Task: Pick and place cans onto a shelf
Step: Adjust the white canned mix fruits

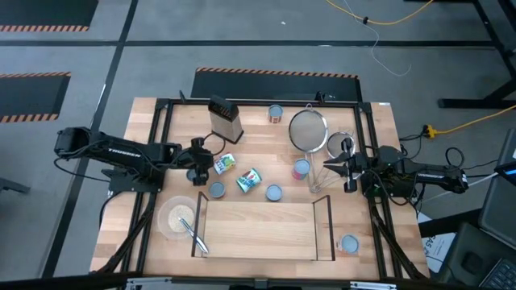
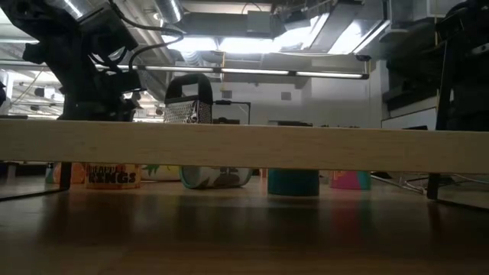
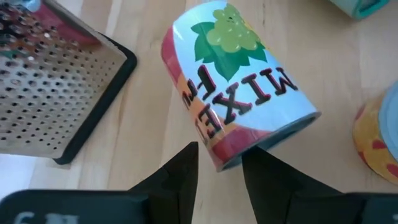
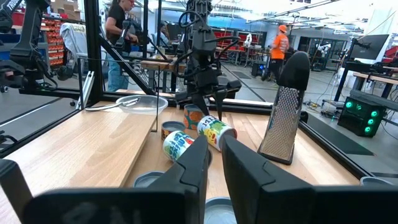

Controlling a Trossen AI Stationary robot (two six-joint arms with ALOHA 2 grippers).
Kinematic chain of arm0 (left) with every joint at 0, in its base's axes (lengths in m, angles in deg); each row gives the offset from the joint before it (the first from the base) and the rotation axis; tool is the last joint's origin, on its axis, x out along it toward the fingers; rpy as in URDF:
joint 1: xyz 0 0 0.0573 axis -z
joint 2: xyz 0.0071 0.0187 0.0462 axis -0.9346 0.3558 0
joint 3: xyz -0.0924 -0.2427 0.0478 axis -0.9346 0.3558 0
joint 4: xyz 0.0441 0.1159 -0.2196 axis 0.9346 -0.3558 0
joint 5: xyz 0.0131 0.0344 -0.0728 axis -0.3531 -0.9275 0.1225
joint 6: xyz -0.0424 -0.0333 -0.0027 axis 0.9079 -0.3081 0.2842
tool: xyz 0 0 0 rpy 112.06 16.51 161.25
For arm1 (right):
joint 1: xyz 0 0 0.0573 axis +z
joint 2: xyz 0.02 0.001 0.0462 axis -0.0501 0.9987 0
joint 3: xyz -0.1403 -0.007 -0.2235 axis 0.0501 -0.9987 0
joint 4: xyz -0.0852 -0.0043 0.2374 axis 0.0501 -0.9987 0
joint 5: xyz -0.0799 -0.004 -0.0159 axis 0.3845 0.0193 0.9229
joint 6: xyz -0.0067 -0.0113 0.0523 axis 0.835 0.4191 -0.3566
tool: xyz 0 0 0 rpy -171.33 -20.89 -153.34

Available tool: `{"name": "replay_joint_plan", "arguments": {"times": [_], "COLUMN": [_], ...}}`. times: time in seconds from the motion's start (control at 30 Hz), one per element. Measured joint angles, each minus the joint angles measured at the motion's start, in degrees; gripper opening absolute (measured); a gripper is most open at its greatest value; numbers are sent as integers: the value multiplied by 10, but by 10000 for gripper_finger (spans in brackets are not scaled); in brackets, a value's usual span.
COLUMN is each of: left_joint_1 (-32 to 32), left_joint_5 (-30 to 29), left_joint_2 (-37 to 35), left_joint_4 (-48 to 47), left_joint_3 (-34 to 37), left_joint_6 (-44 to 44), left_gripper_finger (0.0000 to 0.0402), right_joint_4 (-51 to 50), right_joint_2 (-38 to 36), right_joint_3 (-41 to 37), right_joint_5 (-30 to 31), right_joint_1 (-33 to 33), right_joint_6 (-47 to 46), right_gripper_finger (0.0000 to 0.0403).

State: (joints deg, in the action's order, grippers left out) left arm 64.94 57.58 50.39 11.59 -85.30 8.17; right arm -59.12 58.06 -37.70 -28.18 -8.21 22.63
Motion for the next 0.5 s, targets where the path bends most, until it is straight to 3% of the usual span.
{"name": "replay_joint_plan", "arguments": {"times": [0.4,0.5], "left_joint_1": [0,0], "left_joint_5": [-1,-1], "left_joint_2": [0,0], "left_joint_4": [5,13], "left_joint_3": [0,0], "left_joint_6": [0,3], "left_gripper_finger": [14,7], "right_joint_4": [0,0], "right_joint_2": [0,0], "right_joint_3": [0,0], "right_joint_5": [0,0], "right_joint_1": [0,0], "right_joint_6": [0,0], "right_gripper_finger": [55,55]}}
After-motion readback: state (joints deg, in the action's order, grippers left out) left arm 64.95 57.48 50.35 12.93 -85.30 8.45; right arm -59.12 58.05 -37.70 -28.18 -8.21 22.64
